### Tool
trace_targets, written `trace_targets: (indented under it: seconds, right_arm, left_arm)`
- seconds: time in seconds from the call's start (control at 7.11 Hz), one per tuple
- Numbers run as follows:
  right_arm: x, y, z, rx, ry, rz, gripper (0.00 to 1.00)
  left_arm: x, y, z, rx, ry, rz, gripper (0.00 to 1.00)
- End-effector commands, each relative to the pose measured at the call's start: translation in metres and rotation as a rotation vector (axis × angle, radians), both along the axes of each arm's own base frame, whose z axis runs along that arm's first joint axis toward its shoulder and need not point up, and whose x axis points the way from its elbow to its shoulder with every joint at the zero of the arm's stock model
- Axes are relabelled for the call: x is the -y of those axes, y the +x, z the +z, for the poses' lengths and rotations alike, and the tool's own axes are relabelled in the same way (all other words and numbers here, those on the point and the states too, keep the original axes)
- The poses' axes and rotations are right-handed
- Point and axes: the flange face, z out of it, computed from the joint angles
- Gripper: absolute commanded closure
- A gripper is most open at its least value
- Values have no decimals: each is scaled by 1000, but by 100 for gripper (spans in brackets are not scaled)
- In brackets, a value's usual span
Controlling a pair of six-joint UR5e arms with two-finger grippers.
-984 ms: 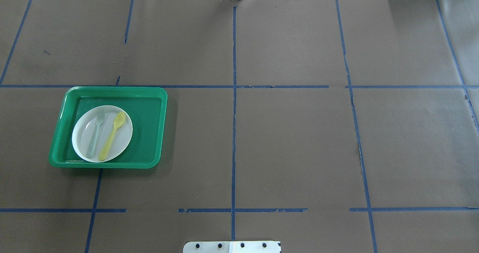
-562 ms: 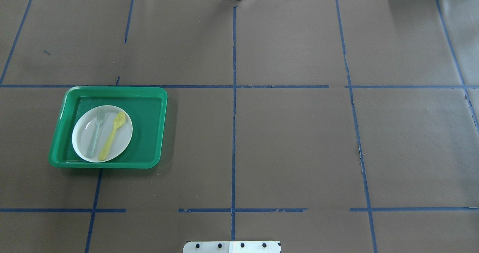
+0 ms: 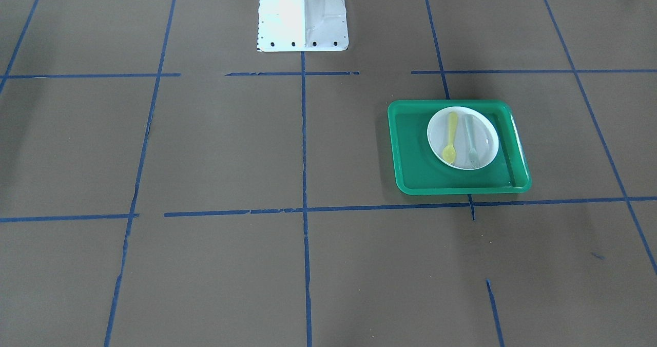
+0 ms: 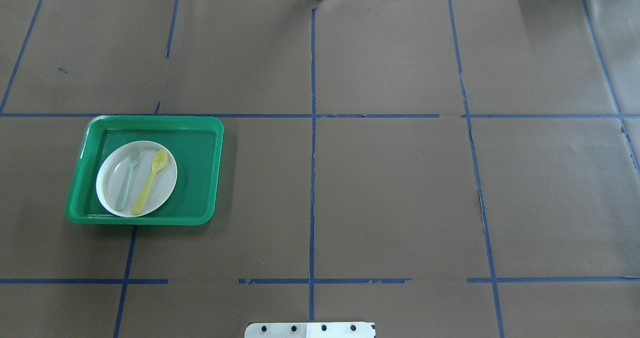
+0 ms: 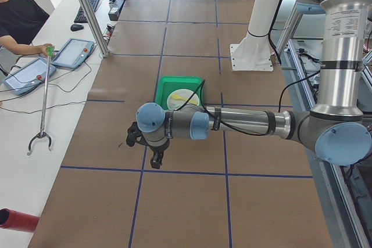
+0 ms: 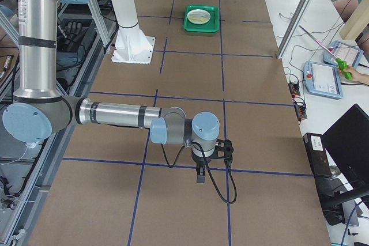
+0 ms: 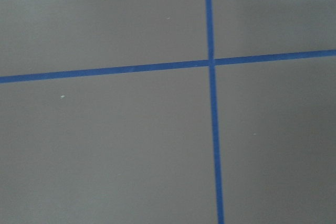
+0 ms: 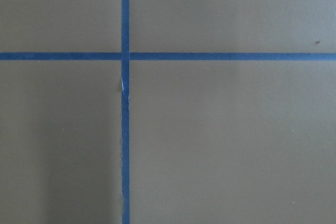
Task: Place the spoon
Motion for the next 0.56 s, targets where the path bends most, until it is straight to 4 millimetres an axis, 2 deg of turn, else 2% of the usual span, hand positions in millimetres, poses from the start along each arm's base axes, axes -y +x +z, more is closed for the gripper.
trace_targets:
  seconds: [0.0, 0.14, 0.28, 0.42]
  right_arm:
    - [0, 0, -1, -1, 2, 0, 0]
    - [0, 0, 0, 0, 0, 0, 0]
    - [0, 0, 0, 0, 0, 0, 0]
    - [0, 0, 0, -1, 0, 0, 0]
  left_arm:
    - [25, 84, -69, -29, 21, 4, 0]
    - [53, 133, -121, 2, 18, -50, 0]
    - [47, 216, -162, 45, 62, 0, 0]
    - [36, 276, -177, 112, 62, -27, 0]
